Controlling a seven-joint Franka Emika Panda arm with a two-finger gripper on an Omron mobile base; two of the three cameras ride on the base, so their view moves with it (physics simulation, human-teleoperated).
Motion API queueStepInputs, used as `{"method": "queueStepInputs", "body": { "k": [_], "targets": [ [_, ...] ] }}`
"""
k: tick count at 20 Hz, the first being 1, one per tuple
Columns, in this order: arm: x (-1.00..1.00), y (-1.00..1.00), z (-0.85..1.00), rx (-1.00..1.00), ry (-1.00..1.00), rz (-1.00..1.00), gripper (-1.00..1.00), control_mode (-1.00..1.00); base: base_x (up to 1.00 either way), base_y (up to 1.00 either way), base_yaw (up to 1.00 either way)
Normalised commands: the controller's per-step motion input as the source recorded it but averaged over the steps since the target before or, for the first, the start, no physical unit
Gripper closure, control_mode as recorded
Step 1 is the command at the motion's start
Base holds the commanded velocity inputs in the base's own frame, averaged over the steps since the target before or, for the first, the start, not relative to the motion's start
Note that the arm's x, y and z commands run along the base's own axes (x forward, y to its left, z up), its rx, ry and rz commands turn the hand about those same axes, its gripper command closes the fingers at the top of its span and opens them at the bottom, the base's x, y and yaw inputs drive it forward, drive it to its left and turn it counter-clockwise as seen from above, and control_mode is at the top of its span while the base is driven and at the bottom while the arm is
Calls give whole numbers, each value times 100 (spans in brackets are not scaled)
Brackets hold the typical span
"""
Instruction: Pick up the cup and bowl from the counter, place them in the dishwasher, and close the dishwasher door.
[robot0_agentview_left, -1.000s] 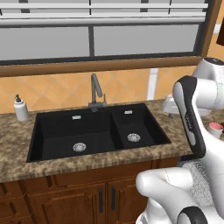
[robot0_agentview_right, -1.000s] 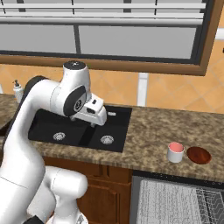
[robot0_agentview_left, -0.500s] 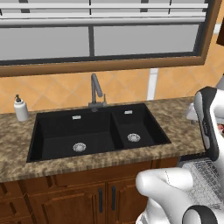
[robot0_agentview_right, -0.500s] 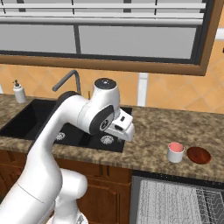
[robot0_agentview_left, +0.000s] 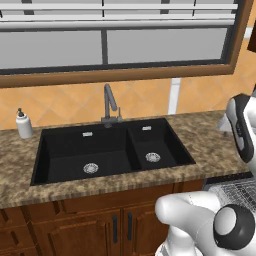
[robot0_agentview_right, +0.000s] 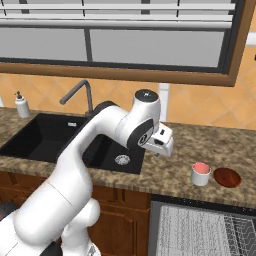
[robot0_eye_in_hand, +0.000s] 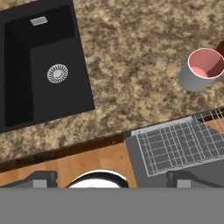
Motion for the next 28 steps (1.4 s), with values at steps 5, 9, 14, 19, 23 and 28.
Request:
{"method": "queueStepInputs", "body": {
  "k": [5, 9, 14, 19, 23, 28],
  "targets": [
    [39, -17, -22, -2, 0, 4, -100, -100, 0, 0, 0],
    [39, -8, -24, -3, 0, 3, -100, -100, 0, 0, 0],
    [42, 0, -26, -5, 0, 0, -100, -100, 0, 0, 0],
    [52, -2, -26, -4, 0, 0, -100, -100, 0, 0, 0],
    [37, -14, -15, 0, 0, 0, -100, -100, 0, 0, 0],
    [23, -24, 0, 0, 8, 0, -100, -100, 0, 0, 0]
  ]
}}
